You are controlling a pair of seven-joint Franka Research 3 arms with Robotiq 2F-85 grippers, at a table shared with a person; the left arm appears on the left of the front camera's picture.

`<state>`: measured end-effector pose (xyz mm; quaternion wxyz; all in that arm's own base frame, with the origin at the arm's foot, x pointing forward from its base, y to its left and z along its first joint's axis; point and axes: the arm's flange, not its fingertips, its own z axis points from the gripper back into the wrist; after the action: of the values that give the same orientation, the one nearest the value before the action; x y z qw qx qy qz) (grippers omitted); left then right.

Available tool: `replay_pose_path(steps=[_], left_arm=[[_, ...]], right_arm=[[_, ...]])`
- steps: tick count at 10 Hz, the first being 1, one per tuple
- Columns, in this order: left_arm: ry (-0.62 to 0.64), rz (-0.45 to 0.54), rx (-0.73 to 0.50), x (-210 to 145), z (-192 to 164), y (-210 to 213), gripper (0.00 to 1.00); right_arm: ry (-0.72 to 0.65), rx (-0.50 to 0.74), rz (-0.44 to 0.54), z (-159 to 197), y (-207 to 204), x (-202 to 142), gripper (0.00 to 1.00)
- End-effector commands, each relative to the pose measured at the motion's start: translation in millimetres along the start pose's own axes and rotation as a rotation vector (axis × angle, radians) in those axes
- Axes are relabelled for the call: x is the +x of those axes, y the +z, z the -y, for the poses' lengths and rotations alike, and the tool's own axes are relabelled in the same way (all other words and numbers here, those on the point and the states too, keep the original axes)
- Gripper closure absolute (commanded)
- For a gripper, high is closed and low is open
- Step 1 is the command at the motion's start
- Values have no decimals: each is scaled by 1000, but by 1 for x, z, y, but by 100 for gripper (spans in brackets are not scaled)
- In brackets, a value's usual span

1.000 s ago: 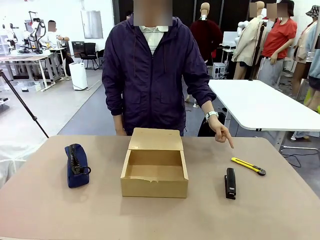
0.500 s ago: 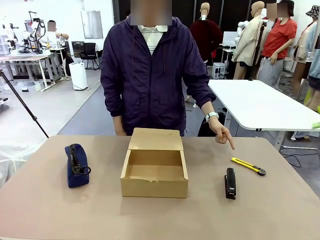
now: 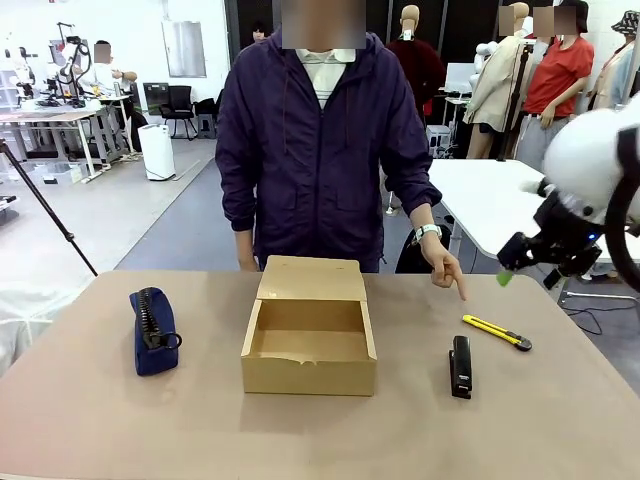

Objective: Pack the items into the box.
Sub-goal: Pick up the item specified by the human and place it in the Mailer Box.

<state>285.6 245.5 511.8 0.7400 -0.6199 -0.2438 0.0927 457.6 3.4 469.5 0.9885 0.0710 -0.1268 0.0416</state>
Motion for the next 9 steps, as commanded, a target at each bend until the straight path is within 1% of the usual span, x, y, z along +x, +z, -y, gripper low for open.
replay_pose_path(steps=[1,2,4,5,6,8,9], left_arm=[[-7,9,-25,1,3,2,0],[-7,9,-25,1,3,2,0],[-7,9,-25,1,3,2,0],[-7,9,-25,1,3,2,0],[-7,9,-25,1,3,2,0],[-7,9,-25,1,3,2,0],[-7,9,-25,1,3,2,0]], right_arm=[[79,-293,-8,6,-2,2,0],[0,0,0,0,0,0,0],[0,0,0,0,0,0,0],[44,-102,-21,2,-6,2,0],[-3,-141,-47,4,-37,29,0],[-63,-183,24,11,-67,57,0],[-80,-188,18,13,-83,65,0]])
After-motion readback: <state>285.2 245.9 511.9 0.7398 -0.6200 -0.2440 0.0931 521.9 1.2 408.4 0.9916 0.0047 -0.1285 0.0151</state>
